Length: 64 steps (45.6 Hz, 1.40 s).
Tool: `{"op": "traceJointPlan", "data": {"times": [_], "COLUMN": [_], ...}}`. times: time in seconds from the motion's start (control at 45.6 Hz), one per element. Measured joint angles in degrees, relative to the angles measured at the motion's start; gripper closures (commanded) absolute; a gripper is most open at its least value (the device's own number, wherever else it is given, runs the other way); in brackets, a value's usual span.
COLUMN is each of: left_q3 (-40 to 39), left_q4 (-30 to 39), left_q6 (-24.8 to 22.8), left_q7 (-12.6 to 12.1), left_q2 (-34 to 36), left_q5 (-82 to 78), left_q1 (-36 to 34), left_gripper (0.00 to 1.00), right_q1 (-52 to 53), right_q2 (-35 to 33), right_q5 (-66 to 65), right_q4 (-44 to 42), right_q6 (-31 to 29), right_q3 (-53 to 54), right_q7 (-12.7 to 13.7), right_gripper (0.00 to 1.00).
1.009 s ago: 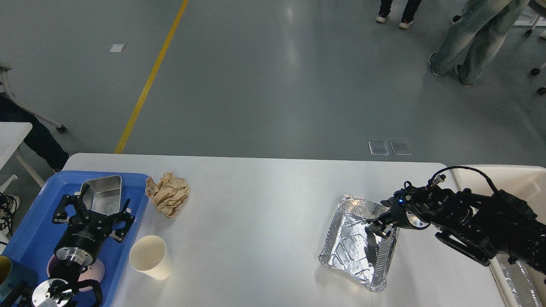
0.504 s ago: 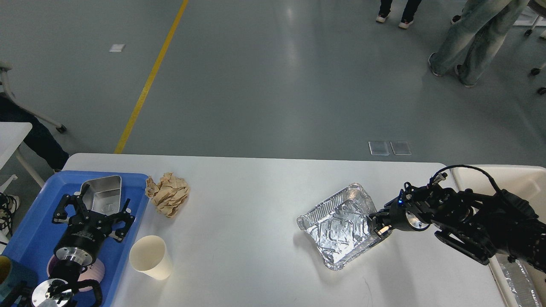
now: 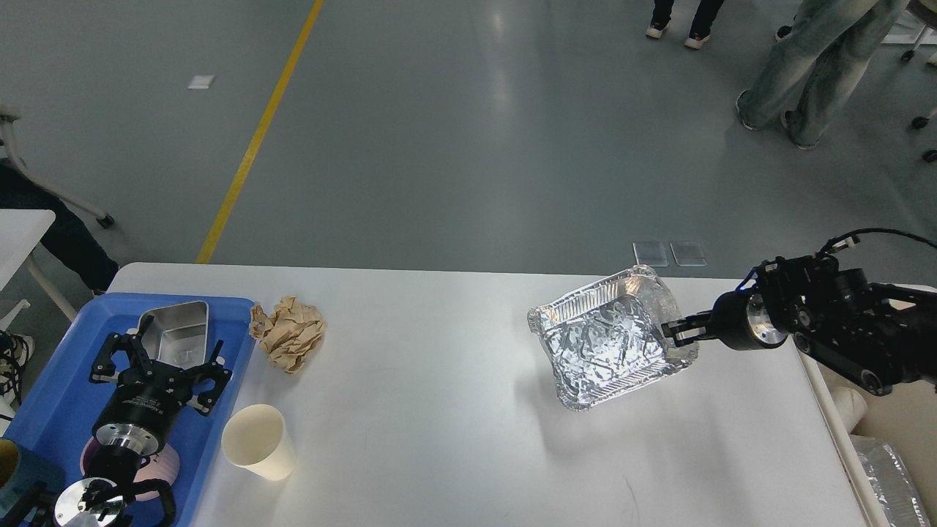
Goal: Tidy desktop
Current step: 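Lift the foil tray with the right gripper and pull it toward the bin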
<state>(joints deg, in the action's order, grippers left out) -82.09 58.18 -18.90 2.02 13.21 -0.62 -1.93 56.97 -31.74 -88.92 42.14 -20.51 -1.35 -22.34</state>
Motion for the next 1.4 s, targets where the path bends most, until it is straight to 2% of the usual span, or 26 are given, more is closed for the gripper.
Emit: {"op": "traceJointPlan", "data": {"times": [0.132, 0.351, 0.636, 0.855, 0.921, 0.943, 1.075, 1.294, 1.404], "left_q3": [0.1, 0.7, 1.0, 1.1, 1.1, 1.1, 1.1, 1.0, 1.0], "left_q4": [0.0, 0.0, 0.0, 0.1, 0.2, 0.2, 0.2, 0.2, 0.2], "left_q6": [0.0, 0.2, 0.4, 0.5, 0.5, 0.5, 0.5, 0.6, 0.6], "left_q7": [0.0, -0.1, -0.2, -0.2, -0.2, -0.2, -0.1, 0.0, 0.0], "left_q2": [-0.1, -0.4, -0.3, -0.2, -0.1, -0.1, 0.1, 0.1, 0.1], "left_q5": [0.0, 0.0, 0.0, 0.0, 0.0, 0.0, 0.0, -0.1, -0.1], "left_q1": [0.1, -0.2, -0.3, -0.1, 0.0, 0.0, 0.1, 0.1, 0.1], "left_gripper": [0.03, 0.03, 0.03, 0.03, 0.03, 0.03, 0.03, 0.03, 0.03], "right_q1": [0.0, 0.4, 4.9, 6.4, 6.5, 6.5, 6.9, 8.5, 9.1], "right_q2": [-5.1, -13.1, -27.4, -28.7, -26.9, -25.2, -19.9, -13.0, -10.5], "right_q5": [6.3, 13.6, 17.9, 18.4, 18.4, 18.5, 18.8, 25.3, 27.2], "right_q4": [2.6, 9.8, 23.5, 25.5, 25.1, 24.5, 22.6, 22.0, 22.0], "right_q6": [-2.5, -3.3, -8.4, -11.0, -11.5, -11.7, -12.2, -12.7, -12.7], "right_q3": [0.4, 0.4, 0.4, 0.4, 0.3, 0.2, 0.2, 0.2, 0.1], "right_q7": [-0.7, -0.4, 0.2, 1.2, 3.1, 5.3, 12.3, 22.8, 26.4], "right_gripper": [1.0, 1.0, 1.0, 1.0, 1.0, 1.0, 1.0, 1.0, 1.0]}}
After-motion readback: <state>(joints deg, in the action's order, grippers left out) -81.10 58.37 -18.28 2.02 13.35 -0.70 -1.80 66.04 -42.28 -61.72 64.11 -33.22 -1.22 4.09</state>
